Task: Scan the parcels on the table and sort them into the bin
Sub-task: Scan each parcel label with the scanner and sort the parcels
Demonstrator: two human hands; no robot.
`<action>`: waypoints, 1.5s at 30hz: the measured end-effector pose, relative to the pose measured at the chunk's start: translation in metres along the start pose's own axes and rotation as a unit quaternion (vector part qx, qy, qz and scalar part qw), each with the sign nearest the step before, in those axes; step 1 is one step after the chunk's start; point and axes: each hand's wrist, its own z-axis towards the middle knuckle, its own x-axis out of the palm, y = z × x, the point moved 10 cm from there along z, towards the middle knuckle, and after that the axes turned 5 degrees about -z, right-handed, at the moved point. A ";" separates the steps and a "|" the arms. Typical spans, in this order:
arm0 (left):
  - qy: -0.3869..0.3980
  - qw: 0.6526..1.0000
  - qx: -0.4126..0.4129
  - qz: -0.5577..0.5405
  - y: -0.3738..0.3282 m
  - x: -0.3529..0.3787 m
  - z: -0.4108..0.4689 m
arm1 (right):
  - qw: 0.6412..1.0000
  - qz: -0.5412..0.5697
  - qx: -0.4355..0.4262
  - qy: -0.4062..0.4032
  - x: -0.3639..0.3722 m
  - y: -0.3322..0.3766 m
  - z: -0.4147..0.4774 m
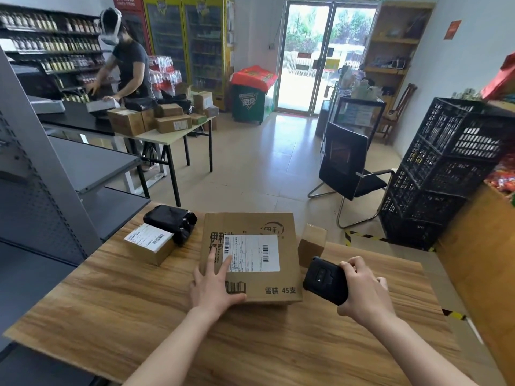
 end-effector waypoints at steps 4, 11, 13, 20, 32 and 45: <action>0.001 1.000 0.003 0.006 0.001 0.000 0.001 | 1.000 0.000 0.011 -0.002 0.001 -0.006 0.001; 0.019 1.000 0.024 0.003 0.004 0.001 0.011 | 0.989 0.133 0.059 0.014 0.018 -0.005 0.006; 0.027 0.999 0.034 0.002 0.005 -0.001 0.016 | 0.983 0.171 0.066 0.024 0.028 0.004 0.010; 0.072 0.995 0.057 -0.031 0.009 -0.003 0.047 | 0.972 0.219 0.071 0.056 0.061 0.046 0.033; 0.177 0.971 0.136 -0.083 0.009 0.000 0.119 | 0.961 0.219 0.123 0.112 0.091 0.071 0.094; 0.153 0.963 0.185 -0.126 0.012 -0.009 0.106 | 0.955 0.202 0.179 0.126 0.100 0.083 0.069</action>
